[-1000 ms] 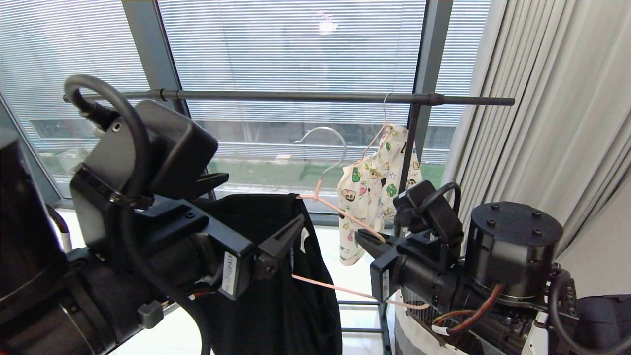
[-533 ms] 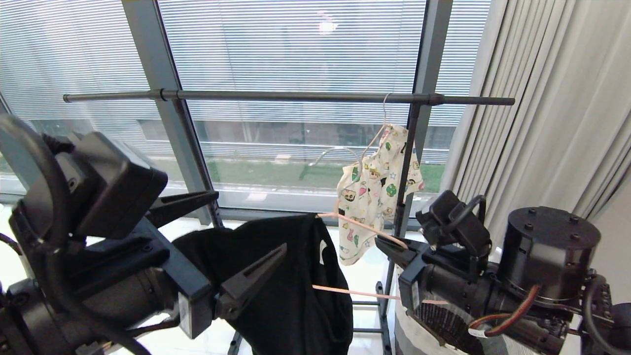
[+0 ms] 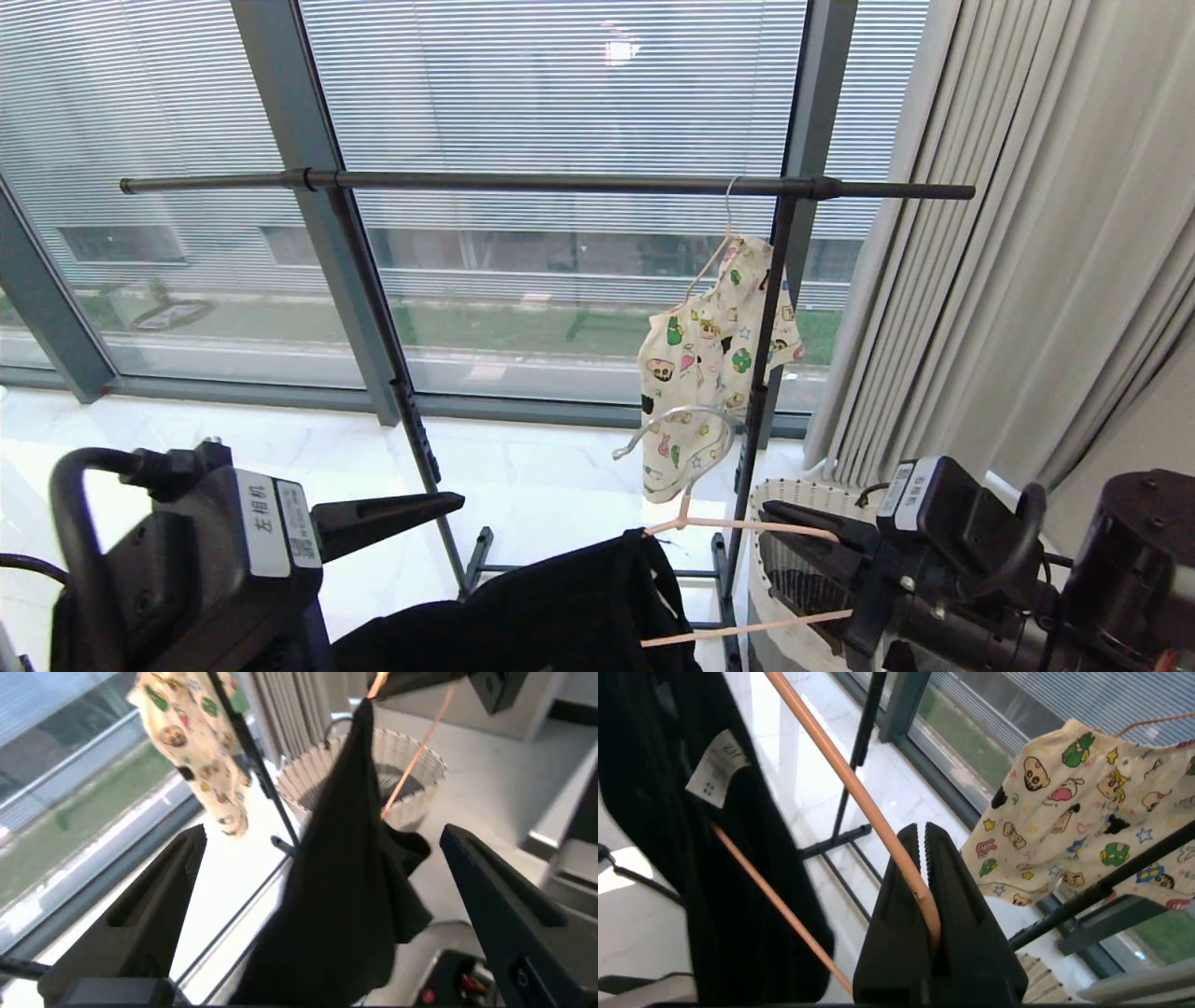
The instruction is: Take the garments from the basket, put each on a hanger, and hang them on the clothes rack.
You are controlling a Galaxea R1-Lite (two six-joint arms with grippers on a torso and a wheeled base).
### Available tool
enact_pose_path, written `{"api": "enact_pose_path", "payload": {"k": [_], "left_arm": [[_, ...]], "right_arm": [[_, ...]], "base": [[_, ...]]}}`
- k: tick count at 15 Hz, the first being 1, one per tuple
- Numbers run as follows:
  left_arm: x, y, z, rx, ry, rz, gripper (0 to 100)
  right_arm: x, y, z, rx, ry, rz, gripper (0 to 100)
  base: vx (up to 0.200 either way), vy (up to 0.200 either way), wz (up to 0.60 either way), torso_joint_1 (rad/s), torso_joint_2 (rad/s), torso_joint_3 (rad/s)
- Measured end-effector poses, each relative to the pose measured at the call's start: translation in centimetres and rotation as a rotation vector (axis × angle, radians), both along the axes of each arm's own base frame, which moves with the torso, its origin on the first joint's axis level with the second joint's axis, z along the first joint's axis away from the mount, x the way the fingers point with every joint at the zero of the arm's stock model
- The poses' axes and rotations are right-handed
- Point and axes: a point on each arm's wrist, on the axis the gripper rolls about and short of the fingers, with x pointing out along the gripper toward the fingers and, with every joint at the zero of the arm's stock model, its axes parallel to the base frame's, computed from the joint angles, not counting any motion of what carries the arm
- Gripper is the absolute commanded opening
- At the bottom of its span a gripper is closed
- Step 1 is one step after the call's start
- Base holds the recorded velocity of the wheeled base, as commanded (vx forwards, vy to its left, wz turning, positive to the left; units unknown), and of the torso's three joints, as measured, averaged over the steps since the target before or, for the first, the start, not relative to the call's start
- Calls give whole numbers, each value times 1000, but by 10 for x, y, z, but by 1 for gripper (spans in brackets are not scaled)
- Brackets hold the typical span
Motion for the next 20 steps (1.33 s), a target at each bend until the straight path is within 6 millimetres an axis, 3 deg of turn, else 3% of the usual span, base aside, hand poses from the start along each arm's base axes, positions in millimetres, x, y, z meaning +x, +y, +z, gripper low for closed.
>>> {"api": "enact_pose_path", "payload": {"k": [9,10,19,20], "left_arm": [[3,-18,-30,120,99,-56,100],[4,-19,-31,126,105,-56,0],[6,-21,-34,139,116,-49,0],[7,-21,-34,138,115,-46,0]], "right_arm": [[-16,6,1,-5,-52,82,0],[-18,7,1,-7,-58,91,0],[-24,10,2,-4,-62,125,0],[-24,10,1,-5,-62,125,100]], "base": [[0,0,0,0,0,0],[0,0,0,0,0,0],[0,0,0,0,0,0],[0,0,0,0,0,0]]}}
